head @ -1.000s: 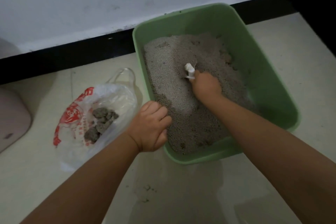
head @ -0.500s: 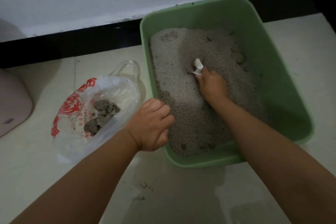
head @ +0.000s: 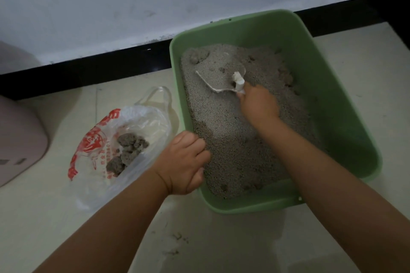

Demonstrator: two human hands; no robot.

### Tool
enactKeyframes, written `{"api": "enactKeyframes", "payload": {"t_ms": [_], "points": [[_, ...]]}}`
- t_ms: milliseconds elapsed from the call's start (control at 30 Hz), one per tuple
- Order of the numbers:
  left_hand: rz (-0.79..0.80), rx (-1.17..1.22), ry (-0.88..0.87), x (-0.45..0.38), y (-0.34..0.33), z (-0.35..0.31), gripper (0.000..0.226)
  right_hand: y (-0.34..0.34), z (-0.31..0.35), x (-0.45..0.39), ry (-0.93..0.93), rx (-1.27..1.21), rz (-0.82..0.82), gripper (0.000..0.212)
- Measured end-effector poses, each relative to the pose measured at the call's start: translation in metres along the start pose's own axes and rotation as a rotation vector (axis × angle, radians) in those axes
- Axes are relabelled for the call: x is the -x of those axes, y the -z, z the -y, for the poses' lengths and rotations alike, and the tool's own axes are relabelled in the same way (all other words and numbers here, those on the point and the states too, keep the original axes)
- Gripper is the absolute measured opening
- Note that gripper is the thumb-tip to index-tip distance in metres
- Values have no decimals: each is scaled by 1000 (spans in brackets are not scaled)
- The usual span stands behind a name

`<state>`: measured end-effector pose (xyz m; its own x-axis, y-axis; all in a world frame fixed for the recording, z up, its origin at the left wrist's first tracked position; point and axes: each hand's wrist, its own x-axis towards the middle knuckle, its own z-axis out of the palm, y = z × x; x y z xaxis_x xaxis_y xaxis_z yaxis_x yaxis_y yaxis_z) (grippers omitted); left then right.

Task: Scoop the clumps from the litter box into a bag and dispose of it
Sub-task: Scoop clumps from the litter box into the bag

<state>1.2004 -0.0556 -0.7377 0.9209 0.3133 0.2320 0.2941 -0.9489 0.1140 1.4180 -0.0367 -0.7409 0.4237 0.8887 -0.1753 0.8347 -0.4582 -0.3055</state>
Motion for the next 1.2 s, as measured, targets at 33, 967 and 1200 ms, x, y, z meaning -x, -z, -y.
{"api": "enactKeyframes", "payload": {"t_ms": [33,967,1200], "points": [[1,-8,4,0,1,0,23,9,1,-2,-11,48,14,32],[-20,7,20,-1,0,0,28,-26,9,10,11,-387,-234,30],[-11,-14,12,-1,-1,0,28,10,-33,45,73,-222,-206,36]]}}
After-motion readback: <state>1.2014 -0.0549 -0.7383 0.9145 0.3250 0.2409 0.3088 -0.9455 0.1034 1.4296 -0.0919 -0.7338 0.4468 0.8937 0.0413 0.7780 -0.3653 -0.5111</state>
